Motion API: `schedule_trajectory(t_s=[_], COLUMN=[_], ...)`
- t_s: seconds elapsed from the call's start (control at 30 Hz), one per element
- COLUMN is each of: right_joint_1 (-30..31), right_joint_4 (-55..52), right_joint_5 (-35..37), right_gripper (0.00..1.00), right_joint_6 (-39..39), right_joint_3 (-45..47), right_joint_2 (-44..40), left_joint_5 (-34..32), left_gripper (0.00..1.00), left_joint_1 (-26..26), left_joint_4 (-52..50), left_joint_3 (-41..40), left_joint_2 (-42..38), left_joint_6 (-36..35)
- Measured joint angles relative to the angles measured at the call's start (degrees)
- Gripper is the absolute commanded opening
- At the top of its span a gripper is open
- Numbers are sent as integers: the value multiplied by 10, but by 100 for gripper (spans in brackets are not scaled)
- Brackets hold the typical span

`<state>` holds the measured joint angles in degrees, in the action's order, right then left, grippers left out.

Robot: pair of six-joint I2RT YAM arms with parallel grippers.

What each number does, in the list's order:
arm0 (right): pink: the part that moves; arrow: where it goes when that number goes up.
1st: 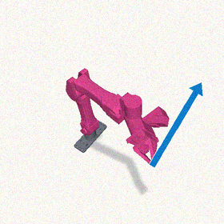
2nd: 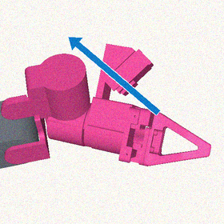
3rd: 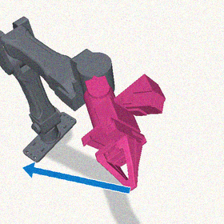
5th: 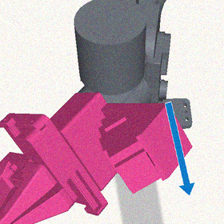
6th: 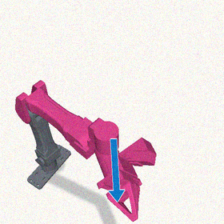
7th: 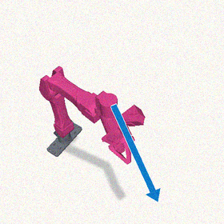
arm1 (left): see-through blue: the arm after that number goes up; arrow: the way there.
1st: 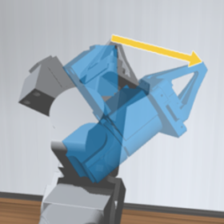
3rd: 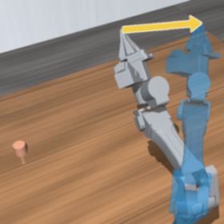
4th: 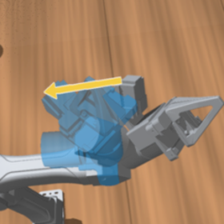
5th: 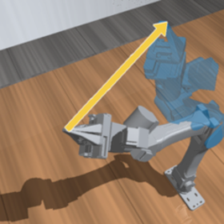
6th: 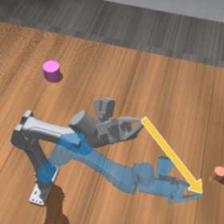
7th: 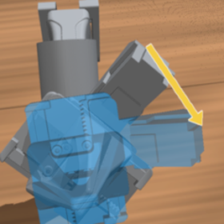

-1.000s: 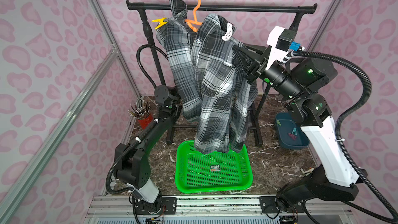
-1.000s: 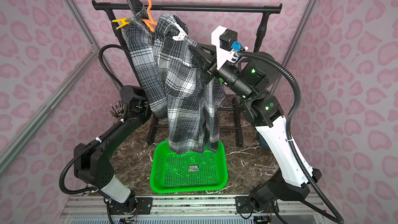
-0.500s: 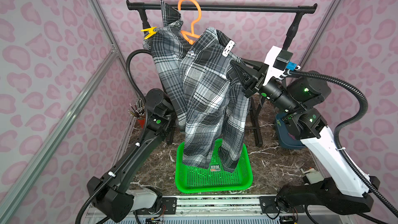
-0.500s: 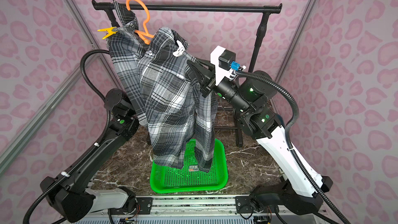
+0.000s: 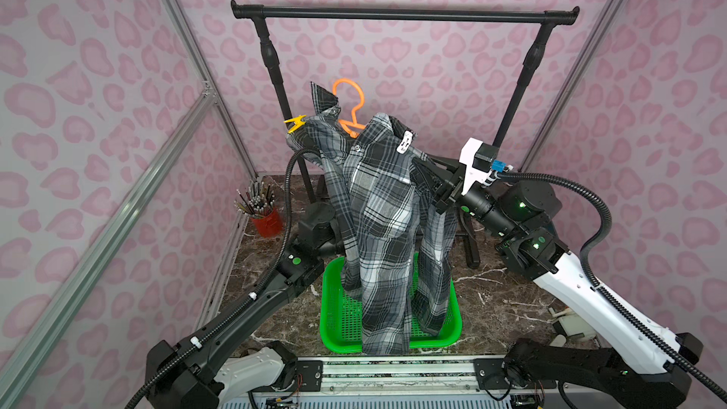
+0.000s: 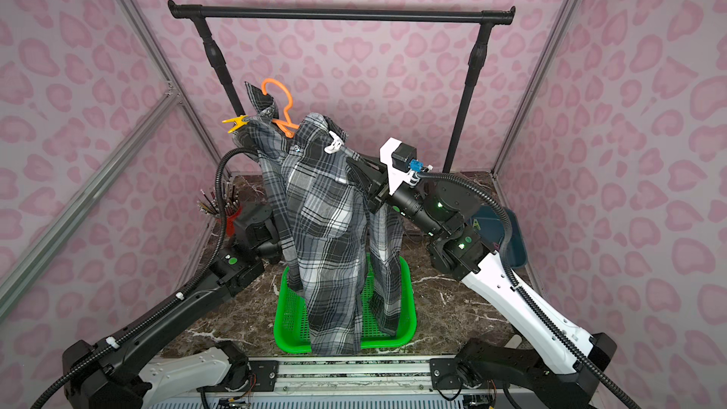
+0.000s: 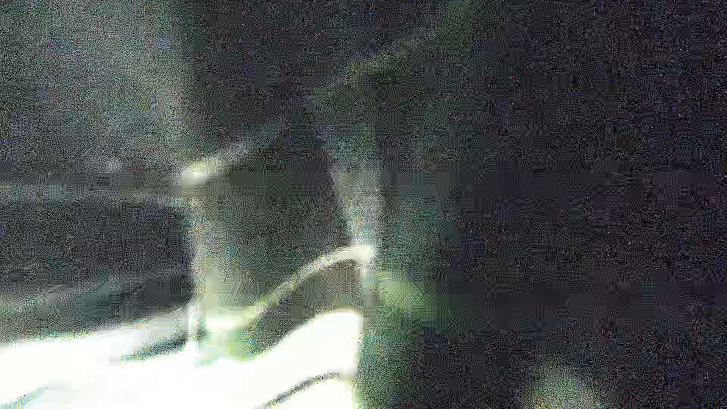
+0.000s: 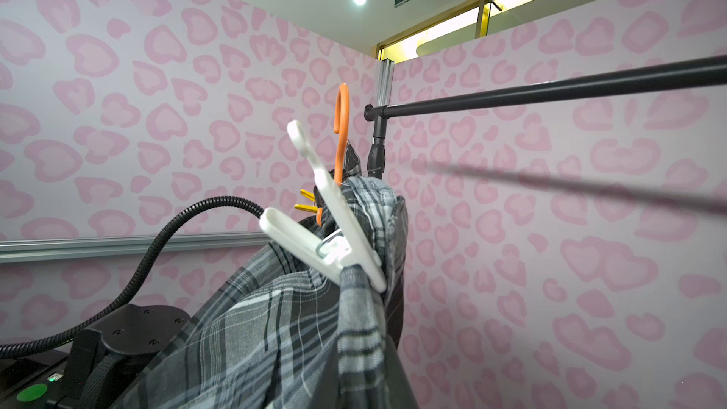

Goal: Remove the clothespins securing long-sleeve shirts to the hanger
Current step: Place the long-sleeve shirt at the bin.

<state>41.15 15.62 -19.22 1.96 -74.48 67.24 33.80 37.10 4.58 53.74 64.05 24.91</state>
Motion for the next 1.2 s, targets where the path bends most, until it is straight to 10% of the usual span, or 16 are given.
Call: schedule_trajectory(t_s=[0.33, 0.87, 1.2], right_joint_1=[-48, -95, -136], right_joint_4=[61, 37, 22], right_joint_5=[-40, -113, -151], right_gripper=[0, 0, 0], right_joint_6=[-50, -71, -91], right_joint_3=[141, 250, 253], right_joint_2=[-55, -113, -115], left_joint_5=[-162, -300, -356], left_gripper=[42, 94, 95], left_joint_1=[4, 5, 0], left_joint_4=[-28, -179, -295], left_joint_3=[-99, -69, -56], left_joint_2=[-9, -115, -259], left_joint_6=[-11, -30, -64])
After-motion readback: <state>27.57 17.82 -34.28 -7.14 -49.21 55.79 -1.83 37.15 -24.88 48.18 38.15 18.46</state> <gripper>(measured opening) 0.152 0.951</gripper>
